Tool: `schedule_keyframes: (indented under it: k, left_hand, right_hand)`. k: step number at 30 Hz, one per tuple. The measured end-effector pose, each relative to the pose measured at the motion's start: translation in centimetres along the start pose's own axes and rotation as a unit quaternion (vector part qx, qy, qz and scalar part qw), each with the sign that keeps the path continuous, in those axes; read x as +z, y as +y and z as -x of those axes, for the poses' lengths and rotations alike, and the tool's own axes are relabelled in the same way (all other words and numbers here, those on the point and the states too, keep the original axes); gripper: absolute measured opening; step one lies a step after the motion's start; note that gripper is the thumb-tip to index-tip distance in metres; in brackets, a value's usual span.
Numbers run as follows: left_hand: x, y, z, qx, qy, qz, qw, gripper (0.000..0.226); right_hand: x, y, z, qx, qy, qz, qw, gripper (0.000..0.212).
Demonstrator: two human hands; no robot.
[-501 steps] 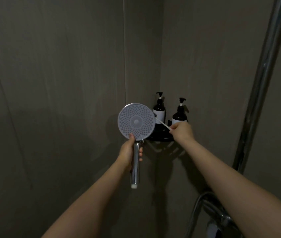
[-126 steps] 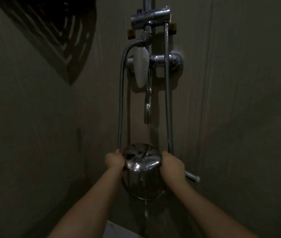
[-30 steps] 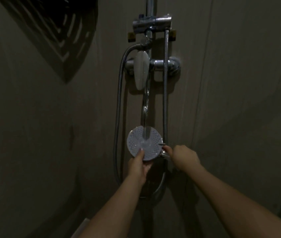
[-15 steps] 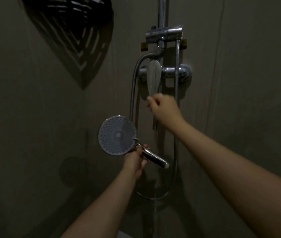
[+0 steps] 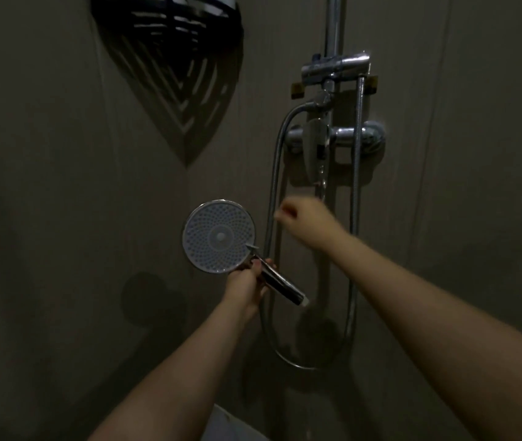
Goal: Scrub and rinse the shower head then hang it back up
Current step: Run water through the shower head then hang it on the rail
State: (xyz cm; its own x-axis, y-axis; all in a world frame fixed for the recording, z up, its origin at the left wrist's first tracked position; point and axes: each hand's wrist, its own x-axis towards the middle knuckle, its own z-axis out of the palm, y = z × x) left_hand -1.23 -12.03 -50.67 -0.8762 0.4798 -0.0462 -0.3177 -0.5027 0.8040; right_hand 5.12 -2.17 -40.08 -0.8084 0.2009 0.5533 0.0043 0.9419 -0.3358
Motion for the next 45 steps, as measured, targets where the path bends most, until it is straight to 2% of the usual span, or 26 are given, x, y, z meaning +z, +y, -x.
schedule_keyframes:
  k: [1, 4, 5, 7, 8, 9, 12, 13, 14, 15, 16, 18, 20, 21, 23, 25, 27, 29, 32, 34, 36, 37, 40, 42, 45]
  left_hand:
    - [-0.2, 0.2, 0.0, 0.001, 0.003, 0.0, 1.0, 0.018]
    - [-0.5, 0.6, 0.2, 0.003, 0.013, -0.013, 1.0, 0.033]
    - [-0.5, 0.8, 0.3, 0.004, 0.011, -0.009, 1.0, 0.033]
    - [-0.4, 1.4, 0.6, -0.006, 0.001, -0.014, 1.0, 0.026]
    - [-0.2, 1.8, 0.8, -0.018, -0.008, -0.028, 0.999, 0.022]
    - [0.0, 2.4, 1.1, -0.034, -0.02, -0.044, 0.998, 0.02]
    - [1.0, 5.3, 1.8, -0.083, -0.07, -0.082, 0.991, 0.023]
    - [1.6, 6.6, 1.9, -0.093, -0.082, -0.094, 0.988, 0.024]
    - [2.3, 8.0, 2.1, -0.099, -0.086, -0.105, 0.986, 0.023]
    - [3.1, 9.5, 2.1, -0.103, -0.086, -0.111, 0.985, 0.022]
    - [3.9, 11.1, 2.2, -0.107, -0.081, -0.111, 0.985, 0.022]
    - [5.6, 14.1, 2.3, -0.119, -0.071, -0.11, 0.984, 0.021]
    - [7.6, 17.3, 2.9, -0.137, -0.047, -0.118, 0.982, 0.02]
    - [8.5, 18.8, 3.2, -0.139, -0.028, -0.128, 0.982, 0.021]
    - [10.1, 21.6, 3.9, -0.114, 0.006, -0.132, 0.985, 0.019]
    - [11.9, 25.1, 4.9, -0.101, -0.006, -0.127, 0.987, 0.013]
    - [13.8, 29.1, 6.0, -0.122, -0.052, -0.141, 0.981, 0.007]
    - [15.2, 32.8, 6.7, -0.142, -0.082, -0.176, 0.971, 0.012]
    - [16.8, 37.3, 7.3, -0.114, -0.024, -0.117, 0.986, 0.028]
    - [17.5, 39.7, 7.2, -0.054, 0.042, -0.039, 0.997, 0.035]
    - [18.5, 41.9, 7.1, 0.011, 0.064, 0.019, 0.998, 0.041]
    - [19.0, 42.8, 7.0, 0.019, 0.071, 0.04, 0.996, 0.046]
    - [20.2, 45.3, 6.6, 0.023, 0.066, 0.079, 0.994, 0.066]
    - [21.5, 46.6, 6.8, 0.015, 0.062, 0.017, 0.998, 0.058]
    - [23.1, 47.1, 6.6, 0.001, 0.092, -0.068, 0.993, 0.022]
  right_hand:
    - [1.7, 0.3, 1.2, 0.013, -0.072, 0.001, 0.997, 0.013]
    - [5.5, 1.5, 4.1, 0.085, -0.24, -0.006, 0.967, 0.05]
    - [6.3, 1.7, 4.6, 0.095, -0.262, -0.041, 0.96, 0.047]
    - [6.9, 1.5, 5.2, 0.14, -0.274, -0.179, 0.934, 0.017]
    - [6.8, 1.4, 5.2, 0.177, -0.277, -0.258, 0.908, 0.011]
    - [6.4, 1.2, 5.1, 0.223, -0.293, -0.338, 0.866, 0.009]
    - [3.5, 0.1, 4.4, 0.305, -0.41, -0.474, 0.717, 0.015]
    - [2.6, -0.4, 4.0, 0.314, -0.42, -0.498, 0.691, 0.017]
    - [1.7, -1.2, 3.3, 0.324, -0.407, -0.517, 0.68, 0.017]
    - [0.9, -2.1, 2.6, 0.332, -0.375, -0.526, 0.688, 0.017]
    - [0.2, -3.1, 1.8, 0.333, -0.335, -0.521, 0.711, 0.016]
    - [-1.3, -5.1, 0.0, 0.311, -0.262, -0.456, 0.792, 0.012]
    - [-3.3, -6.7, -1.8, 0.261, -0.212, -0.318, 0.887, 0.007]
    - [-4.5, -7.5, -2.5, 0.236, -0.194, -0.236, 0.923, 0.013]
    - [-7.2, -9.2, -4.0, 0.21, -0.146, -0.095, 0.962, 0.027]
    - [-9.9, -10.7, -5.5, 0.202, -0.092, -0.043, 0.974, 0.033]
    - [-12.6, -12.2, -7.1, 0.208, -0.057, -0.07, 0.974, 0.032]
    - [-15.1, -13.5, -8.8, 0.207, -0.028, -0.112, 0.971, 0.027]
    - [-18.2, -14.7, -11.1, 0.173, -0.007, -0.142, 0.975, 0.031]
    - [-19.6, -14.6, -12.4, 0.148, -0.038, -0.115, 0.982, 0.025]
    - [-20.7, -14.3, -13.5, 0.127, -0.07, -0.066, 0.987, 0.029]
    - [-21.2, -14.1, -14.1, 0.127, -0.074, -0.066, 0.987, 0.032]
    - [-21.8, -14.0, -15.9, 0.151, -0.105, -0.162, 0.969, 0.03]
    - [-22.1, -13.9, -16.7, 0.166, -0.168, -0.219, 0.947, 0.031]
    - [-22.7, -13.7, -17.3, 0.163, -0.206, -0.227, 0.938, 0.025]
